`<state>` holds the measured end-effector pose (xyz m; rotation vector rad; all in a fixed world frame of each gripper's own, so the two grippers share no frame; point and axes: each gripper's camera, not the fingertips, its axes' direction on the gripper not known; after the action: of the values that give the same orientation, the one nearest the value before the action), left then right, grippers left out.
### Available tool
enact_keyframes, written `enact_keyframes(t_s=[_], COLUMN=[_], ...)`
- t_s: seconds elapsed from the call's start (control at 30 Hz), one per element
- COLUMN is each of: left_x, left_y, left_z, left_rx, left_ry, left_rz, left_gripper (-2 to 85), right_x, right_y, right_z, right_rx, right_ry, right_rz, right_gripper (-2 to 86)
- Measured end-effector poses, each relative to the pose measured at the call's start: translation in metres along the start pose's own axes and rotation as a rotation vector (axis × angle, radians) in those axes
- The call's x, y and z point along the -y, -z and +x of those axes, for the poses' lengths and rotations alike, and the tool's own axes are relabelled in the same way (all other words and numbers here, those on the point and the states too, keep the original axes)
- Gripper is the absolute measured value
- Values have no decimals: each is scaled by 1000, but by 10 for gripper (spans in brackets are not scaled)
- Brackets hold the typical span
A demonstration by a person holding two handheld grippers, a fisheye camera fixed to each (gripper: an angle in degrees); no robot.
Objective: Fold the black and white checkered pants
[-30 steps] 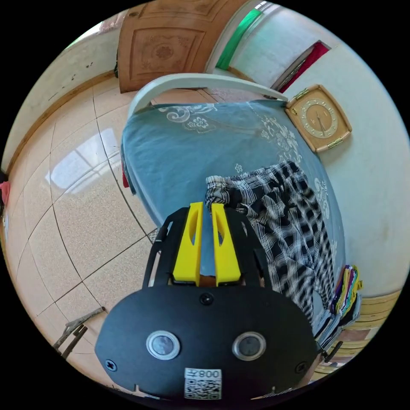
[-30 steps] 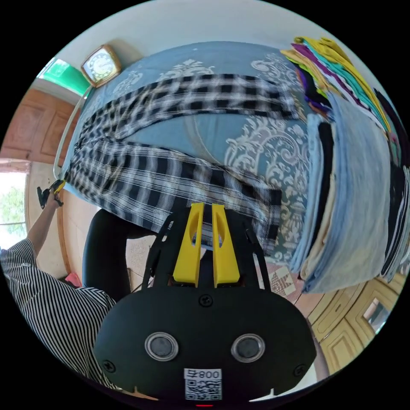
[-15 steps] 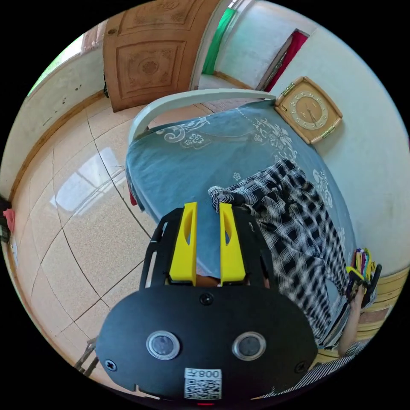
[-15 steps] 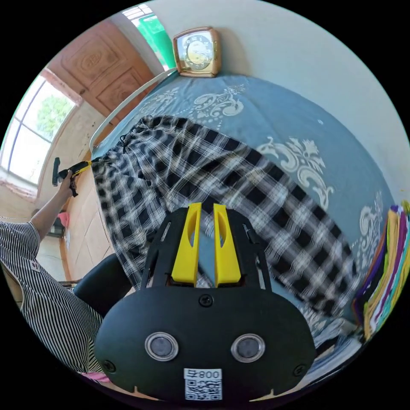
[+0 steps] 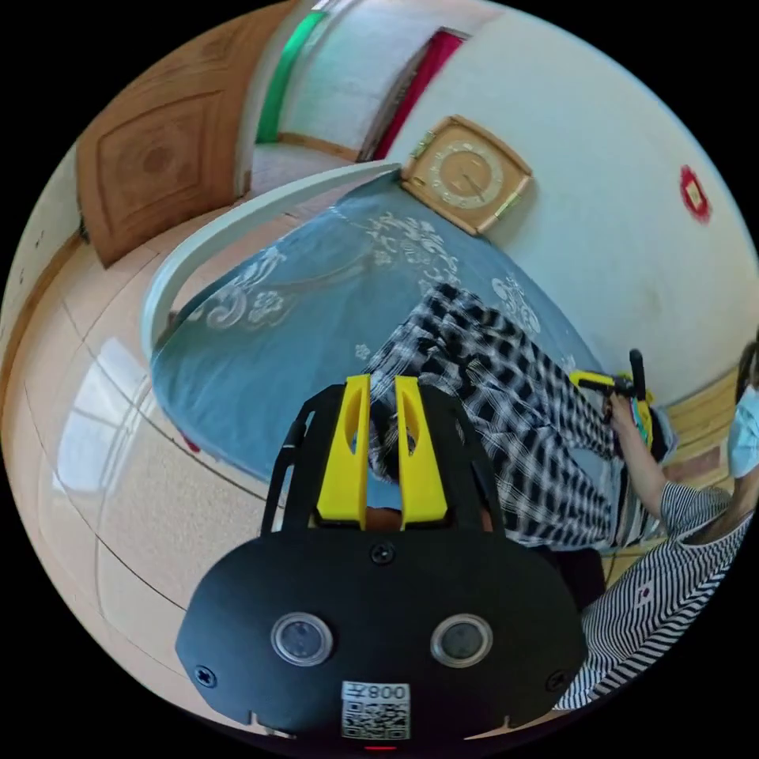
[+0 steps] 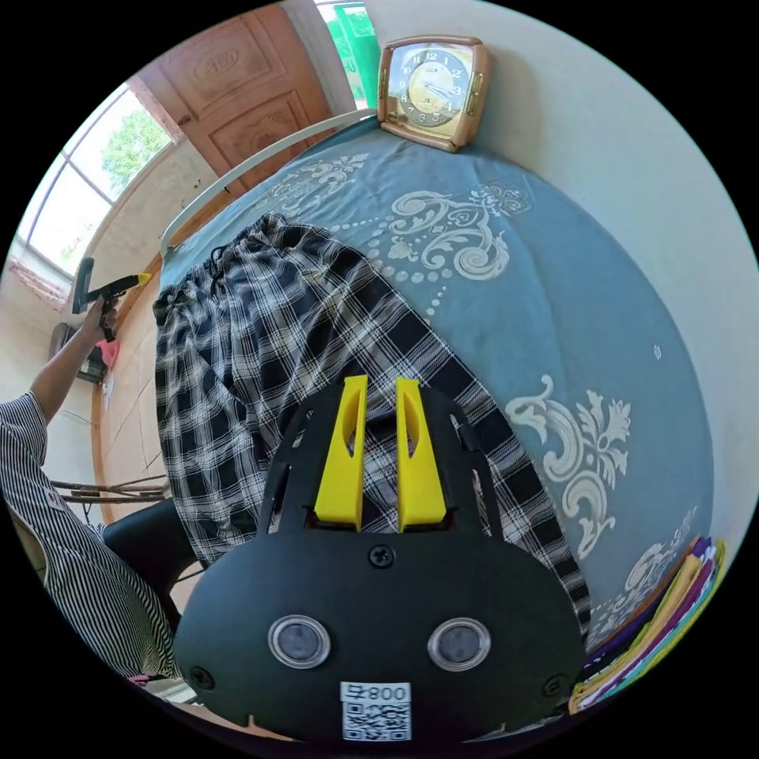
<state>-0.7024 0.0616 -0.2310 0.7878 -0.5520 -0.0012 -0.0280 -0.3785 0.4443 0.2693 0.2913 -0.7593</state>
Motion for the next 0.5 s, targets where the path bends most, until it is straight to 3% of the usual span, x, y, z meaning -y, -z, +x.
enact_keyframes(t_s=[0.2, 0.5], left_x=[145, 281], left_y=[-68, -138], left_z=[69, 112], left_rx=[78, 313], left_ry=[-306, -449], left_rz=[-109, -299], left_gripper=[79, 70], right_x=[49, 83], right_y=[2, -30], right_z=[-8, -12], right_rx=[-79, -130], right_ry=[57, 78], right_rz=[-10, -144], right_gripper=[74, 77])
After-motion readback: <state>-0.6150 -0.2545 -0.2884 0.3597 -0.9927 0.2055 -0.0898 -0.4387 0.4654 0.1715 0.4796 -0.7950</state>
